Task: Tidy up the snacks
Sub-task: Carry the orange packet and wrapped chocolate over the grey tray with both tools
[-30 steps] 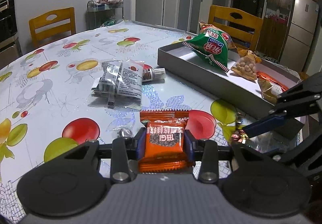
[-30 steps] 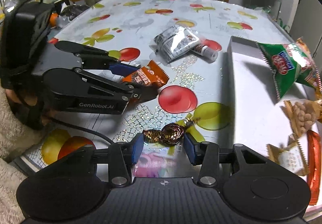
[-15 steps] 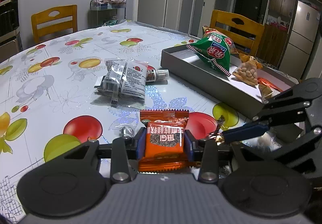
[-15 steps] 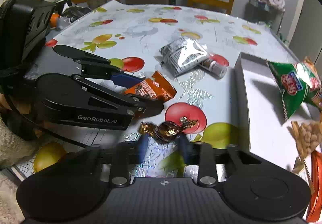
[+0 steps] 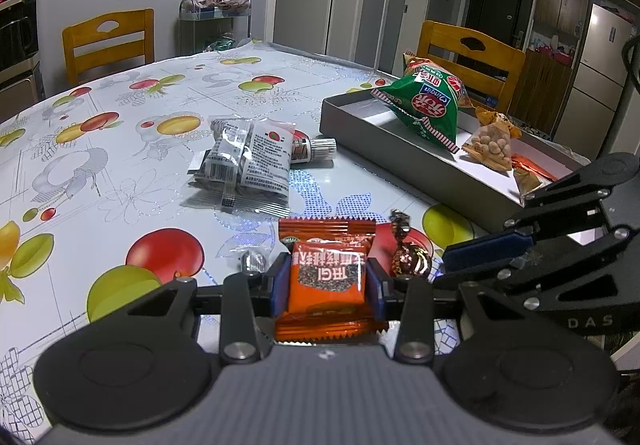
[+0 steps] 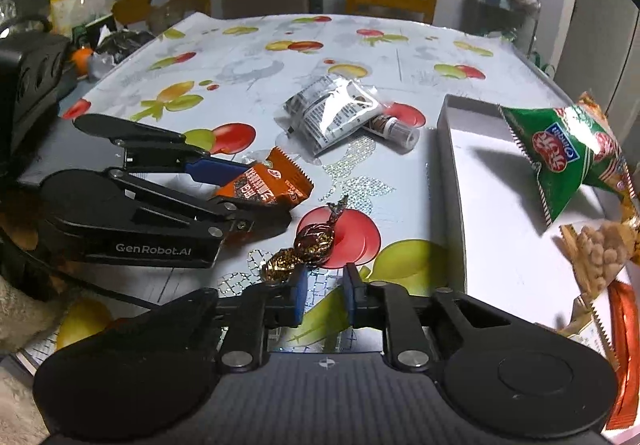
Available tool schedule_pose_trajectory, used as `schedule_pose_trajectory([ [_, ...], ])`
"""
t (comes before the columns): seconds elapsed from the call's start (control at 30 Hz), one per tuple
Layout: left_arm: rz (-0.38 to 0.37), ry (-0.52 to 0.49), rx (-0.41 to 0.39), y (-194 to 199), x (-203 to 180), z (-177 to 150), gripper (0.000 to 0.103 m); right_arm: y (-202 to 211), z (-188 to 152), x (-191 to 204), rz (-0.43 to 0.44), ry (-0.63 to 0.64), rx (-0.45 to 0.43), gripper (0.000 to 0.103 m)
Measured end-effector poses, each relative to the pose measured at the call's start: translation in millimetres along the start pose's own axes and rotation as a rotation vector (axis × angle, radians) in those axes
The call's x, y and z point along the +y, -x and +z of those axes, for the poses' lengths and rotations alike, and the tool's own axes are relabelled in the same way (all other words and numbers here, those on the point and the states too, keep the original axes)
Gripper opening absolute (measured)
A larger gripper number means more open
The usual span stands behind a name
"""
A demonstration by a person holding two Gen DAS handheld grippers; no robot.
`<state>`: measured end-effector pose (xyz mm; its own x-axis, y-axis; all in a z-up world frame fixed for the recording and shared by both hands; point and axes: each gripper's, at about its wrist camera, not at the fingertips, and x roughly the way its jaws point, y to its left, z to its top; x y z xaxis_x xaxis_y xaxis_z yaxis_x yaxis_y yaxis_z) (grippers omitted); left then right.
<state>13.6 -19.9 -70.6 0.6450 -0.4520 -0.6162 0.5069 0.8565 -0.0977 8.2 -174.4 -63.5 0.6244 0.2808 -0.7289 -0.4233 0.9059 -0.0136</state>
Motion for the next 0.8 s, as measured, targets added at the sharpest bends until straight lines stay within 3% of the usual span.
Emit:
schedule_pose_trajectory([
  [0.23, 0.012, 0.017, -0.003, 0, 2, 0, 0.038, -2, 8, 3, 0.019, -0.023, -0.028, 0.04],
  [0.53, 0.055, 0.074, -0.013, 0, 13, 1, 0.038, -14, 15, 4, 0.031, -0.071, -0.022, 0.04],
  [0.63, 0.055, 0.074, -0.013, 0, 13, 1, 0.038, -17, 15, 9, 0.005, -0.014, -0.031, 0.028],
  [0.8, 0.054, 0.071, -0.013, 0, 13, 1, 0.038, -15, 13, 14, -0.009, 0.014, -0.031, 0.028],
])
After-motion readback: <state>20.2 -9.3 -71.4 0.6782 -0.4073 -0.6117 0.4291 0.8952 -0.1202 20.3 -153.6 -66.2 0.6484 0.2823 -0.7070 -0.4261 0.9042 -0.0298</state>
